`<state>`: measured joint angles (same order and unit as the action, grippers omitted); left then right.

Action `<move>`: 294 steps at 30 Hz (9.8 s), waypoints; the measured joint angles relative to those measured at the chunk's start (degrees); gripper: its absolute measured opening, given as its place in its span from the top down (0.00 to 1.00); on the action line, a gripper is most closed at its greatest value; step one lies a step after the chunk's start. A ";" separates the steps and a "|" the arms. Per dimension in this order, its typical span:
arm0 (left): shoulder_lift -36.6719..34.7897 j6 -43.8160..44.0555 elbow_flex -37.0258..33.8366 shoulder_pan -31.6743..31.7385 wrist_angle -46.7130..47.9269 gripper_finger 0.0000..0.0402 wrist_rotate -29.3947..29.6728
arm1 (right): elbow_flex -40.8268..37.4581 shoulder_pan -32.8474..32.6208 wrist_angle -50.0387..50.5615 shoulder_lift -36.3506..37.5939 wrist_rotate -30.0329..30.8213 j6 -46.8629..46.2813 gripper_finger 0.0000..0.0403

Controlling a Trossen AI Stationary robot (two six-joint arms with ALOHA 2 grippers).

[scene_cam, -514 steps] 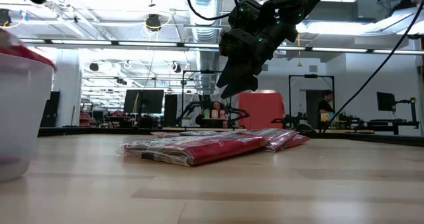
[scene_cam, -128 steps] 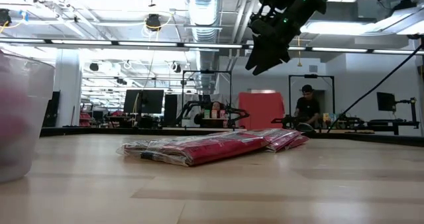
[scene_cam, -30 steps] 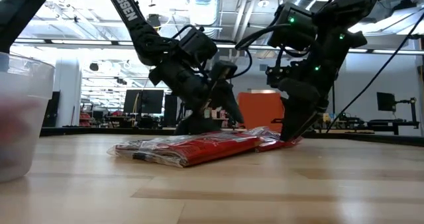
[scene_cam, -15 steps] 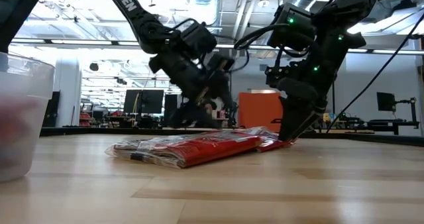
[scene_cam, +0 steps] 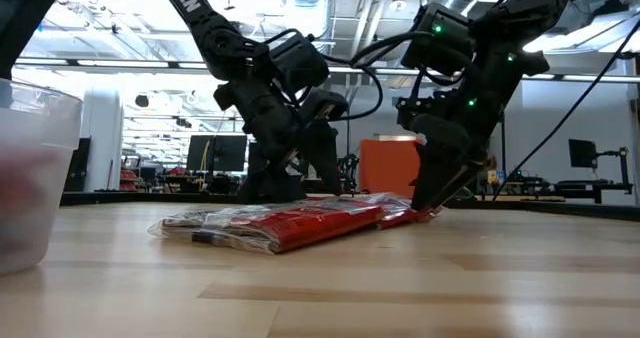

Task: Sort popcorn bags into baskets
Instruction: Put the red popcorn bag into the transparent bin

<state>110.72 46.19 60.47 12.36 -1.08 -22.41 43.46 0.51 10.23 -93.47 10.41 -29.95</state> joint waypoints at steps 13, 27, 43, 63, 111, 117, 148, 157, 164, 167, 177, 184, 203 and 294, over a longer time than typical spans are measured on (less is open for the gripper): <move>1.38 0.78 -0.08 -2.02 -3.53 0.74 0.17 | 0.00 0.82 -3.16 -0.64 0.01 0.67 0.33; 0.75 5.77 -0.02 -1.02 -5.73 1.00 -6.95 | 0.11 2.70 -1.95 -0.52 -0.21 1.36 0.33; -20.04 5.31 0.00 1.09 3.36 1.00 -11.57 | 0.06 7.97 -0.49 9.39 0.22 5.98 0.33; -57.96 22.30 0.04 -31.53 54.03 1.00 13.66 | 0.09 8.66 -0.57 10.73 0.00 11.17 0.33; -60.02 55.33 -27.04 -74.66 35.96 1.00 33.88 | 0.09 10.95 0.12 10.73 0.17 9.46 0.33; -60.02 54.58 -27.04 -74.66 36.00 1.00 34.36 | 0.09 10.95 0.08 10.73 0.15 10.36 0.33; -60.00 59.93 -27.04 -72.24 33.59 0.61 28.94 | 0.09 10.95 0.03 10.73 0.15 10.97 0.33; -65.93 68.42 -27.04 -70.14 34.65 0.53 36.49 | 0.09 11.74 0.04 10.73 0.17 10.07 0.33; -72.94 68.86 -27.04 -58.23 35.02 0.57 63.59 | 0.13 14.65 3.10 10.71 0.15 1.57 0.33; -73.28 62.77 -27.04 -49.04 34.38 0.58 65.78 | 0.13 14.60 3.01 10.71 0.04 1.77 0.33; -58.51 26.07 -26.99 -11.97 9.01 0.59 37.87 | 0.13 13.77 2.85 10.53 0.13 1.92 0.33; -36.14 15.28 -26.97 6.26 -17.51 0.59 20.30 | 0.15 12.87 2.99 9.70 0.15 1.46 0.33; 4.61 5.67 2.27 8.46 -11.78 0.59 6.95 | 0.13 10.11 3.50 9.70 3.50 -2.84 0.33; -40.97 69.87 -4.88 -81.42 51.19 0.97 49.93 | 3.58 9.33 6.83 11.56 0.04 7.07 0.33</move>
<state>69.75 116.06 55.59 -69.06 50.11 27.52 47.05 9.85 17.06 -81.91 10.45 -22.88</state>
